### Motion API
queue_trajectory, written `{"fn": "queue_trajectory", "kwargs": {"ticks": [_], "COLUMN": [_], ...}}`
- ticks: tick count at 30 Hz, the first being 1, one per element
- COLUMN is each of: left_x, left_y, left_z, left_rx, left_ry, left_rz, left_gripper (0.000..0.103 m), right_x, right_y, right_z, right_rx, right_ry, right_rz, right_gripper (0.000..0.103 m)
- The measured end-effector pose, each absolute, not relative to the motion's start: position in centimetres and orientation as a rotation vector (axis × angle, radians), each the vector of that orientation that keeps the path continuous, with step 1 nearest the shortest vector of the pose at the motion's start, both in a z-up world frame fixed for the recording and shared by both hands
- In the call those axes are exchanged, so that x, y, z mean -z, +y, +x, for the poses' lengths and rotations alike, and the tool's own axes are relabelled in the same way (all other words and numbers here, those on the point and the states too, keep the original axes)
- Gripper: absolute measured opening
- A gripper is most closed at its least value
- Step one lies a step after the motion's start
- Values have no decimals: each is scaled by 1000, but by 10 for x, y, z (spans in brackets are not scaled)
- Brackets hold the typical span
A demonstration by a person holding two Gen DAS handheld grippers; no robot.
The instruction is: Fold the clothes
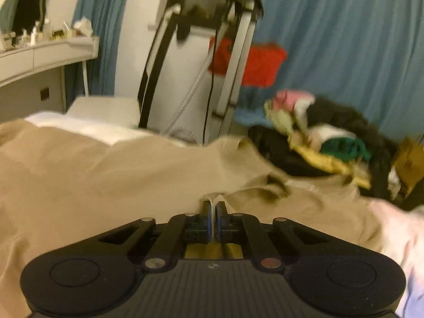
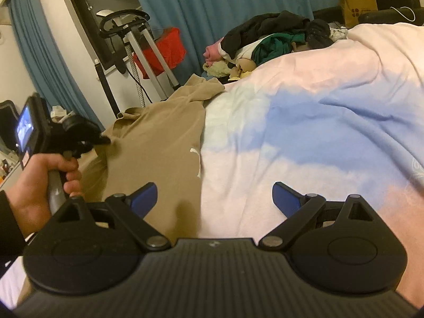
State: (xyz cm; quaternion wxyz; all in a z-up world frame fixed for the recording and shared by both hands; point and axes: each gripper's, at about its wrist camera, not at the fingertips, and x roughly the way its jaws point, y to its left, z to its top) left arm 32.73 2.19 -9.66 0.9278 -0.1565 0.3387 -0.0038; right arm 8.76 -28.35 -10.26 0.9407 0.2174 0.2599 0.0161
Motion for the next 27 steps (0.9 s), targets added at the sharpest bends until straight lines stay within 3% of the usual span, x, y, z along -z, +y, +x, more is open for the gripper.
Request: {"fn": "queue_trajectory", "kwargs": {"ticks": [5, 8, 19, 22, 24, 27], "left_x": [83, 70, 86, 87, 89, 86], "left_y": [38, 39, 16, 8, 3, 0], "left_z": [281, 219, 4, -18, -27, -36], "left_rx": [100, 196, 379, 428, 455, 467], "left_ry": [785, 863, 1173, 1174, 1195, 1185], "left_rz": [-379, -393, -364, -310, -296, -263], "left_gripper": [46, 54, 57, 54, 41, 8], "right_x": [96, 88, 35, 22, 16, 8], "right_y": [-280, -278, -263, -261, -258, -253], "right_z": [88, 82, 17, -12, -28, -41], "right_rx": [-29, -32, -24, -28, -33, -31], "right_ry": [509, 490, 406, 384, 370, 351], "right_rz": [418, 401, 335, 346, 348, 329], "right_gripper": [95, 95, 95, 95, 95, 95]}}
